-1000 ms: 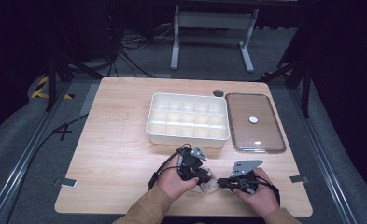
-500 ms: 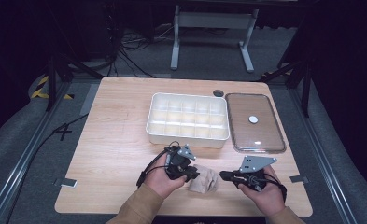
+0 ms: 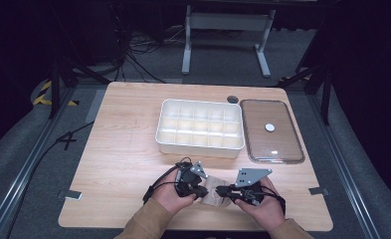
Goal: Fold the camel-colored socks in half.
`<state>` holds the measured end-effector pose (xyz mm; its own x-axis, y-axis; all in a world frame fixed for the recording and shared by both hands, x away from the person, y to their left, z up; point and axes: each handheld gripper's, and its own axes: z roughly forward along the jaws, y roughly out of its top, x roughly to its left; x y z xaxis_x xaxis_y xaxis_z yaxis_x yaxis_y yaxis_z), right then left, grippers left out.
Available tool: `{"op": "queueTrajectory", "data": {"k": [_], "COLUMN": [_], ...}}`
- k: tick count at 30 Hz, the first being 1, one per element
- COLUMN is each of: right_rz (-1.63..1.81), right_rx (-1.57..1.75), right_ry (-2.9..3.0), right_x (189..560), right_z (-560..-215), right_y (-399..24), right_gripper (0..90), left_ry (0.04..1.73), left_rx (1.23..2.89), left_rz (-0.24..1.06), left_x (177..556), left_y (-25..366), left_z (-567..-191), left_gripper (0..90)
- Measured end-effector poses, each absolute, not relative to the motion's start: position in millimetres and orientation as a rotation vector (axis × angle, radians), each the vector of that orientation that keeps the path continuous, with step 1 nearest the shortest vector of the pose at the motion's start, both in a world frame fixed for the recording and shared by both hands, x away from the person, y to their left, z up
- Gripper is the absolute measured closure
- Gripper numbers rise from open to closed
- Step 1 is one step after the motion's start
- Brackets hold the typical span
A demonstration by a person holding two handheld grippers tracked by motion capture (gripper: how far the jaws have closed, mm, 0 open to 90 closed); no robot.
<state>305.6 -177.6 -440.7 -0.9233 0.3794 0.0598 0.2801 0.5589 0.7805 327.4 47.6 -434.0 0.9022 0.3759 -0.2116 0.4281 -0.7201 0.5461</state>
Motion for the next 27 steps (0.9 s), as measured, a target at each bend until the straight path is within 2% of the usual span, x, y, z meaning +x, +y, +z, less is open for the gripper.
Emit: {"op": "queueTrajectory", "data": {"k": [16, 20, 27], "right_rz": [1.158, 1.153, 1.154], "right_rx": [0.605, 0.605, 0.585], "right_ry": [2.684, 2.701, 2.707], "right_x": [304.5, 306.0, 307.8], "right_z": [-458.6, -464.0, -464.7], "right_y": [-198.6, -199.8, -200.4], "right_gripper": [75.5, 75.2, 74.6], "left_ry": [0.578, 0.570, 0.454], "left_rx": [2.515, 2.486, 2.395], "left_rz": [-0.121, -0.105, -0.036], "left_x": [331.0, 330.4, 329.6], "left_y": [37.3, 37.1, 30.3], "left_z": [-442.0, -438.5, -425.9], "left_gripper": [83.3, 82.7, 82.4]}}
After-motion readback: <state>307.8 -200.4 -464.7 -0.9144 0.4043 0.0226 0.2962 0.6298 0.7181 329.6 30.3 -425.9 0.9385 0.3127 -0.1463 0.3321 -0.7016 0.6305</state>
